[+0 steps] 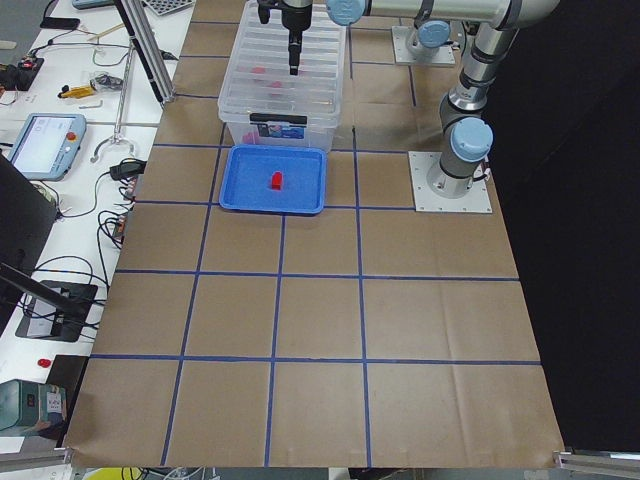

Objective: Place red block in blue tray from box

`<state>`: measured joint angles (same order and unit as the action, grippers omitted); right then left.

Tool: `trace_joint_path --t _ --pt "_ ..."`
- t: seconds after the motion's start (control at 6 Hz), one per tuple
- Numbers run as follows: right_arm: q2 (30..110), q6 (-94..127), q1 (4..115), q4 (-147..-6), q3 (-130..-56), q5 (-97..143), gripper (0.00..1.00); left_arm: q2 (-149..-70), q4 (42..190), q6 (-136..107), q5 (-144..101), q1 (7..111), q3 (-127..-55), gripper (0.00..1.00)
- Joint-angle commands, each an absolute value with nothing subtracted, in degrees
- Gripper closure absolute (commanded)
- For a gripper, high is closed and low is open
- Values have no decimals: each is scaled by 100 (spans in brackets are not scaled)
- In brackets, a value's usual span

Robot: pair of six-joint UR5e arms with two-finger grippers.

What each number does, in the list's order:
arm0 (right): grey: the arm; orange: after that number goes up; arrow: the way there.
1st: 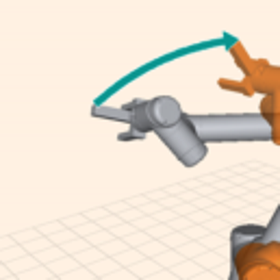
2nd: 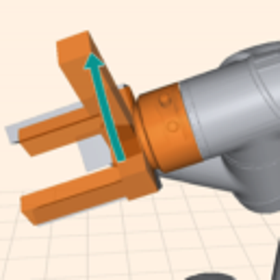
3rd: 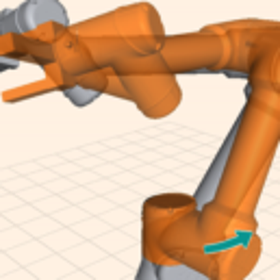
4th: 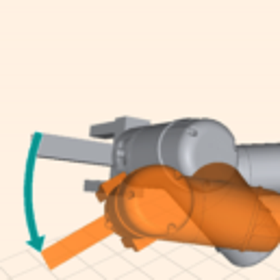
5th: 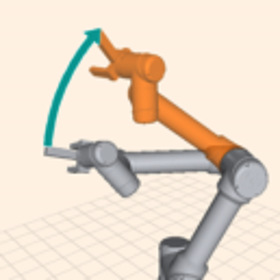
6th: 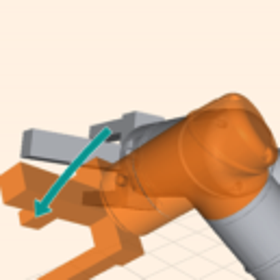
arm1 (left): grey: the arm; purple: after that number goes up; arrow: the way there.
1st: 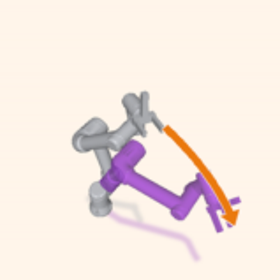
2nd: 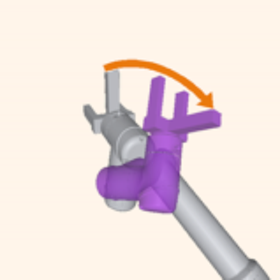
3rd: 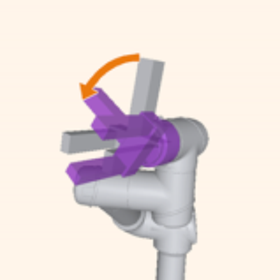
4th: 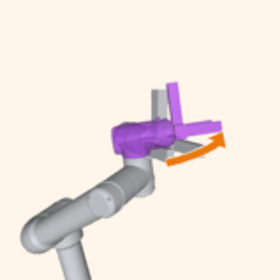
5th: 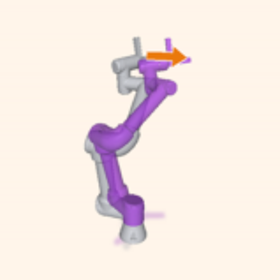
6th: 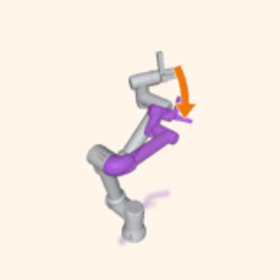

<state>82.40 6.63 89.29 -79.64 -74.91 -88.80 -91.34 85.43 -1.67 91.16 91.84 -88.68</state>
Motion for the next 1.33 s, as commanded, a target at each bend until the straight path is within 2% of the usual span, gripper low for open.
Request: trace_joint_path --t 0.0,1.17 --pt "8121 880 9185 -7954 -7348 -8903 0 -9132 8543 -167 9114 9185 -8868 1" --pt "8420 659 9123 -7937 -7822 -8930 0 -9132 8595 -9 9097 9193 -8824 1"
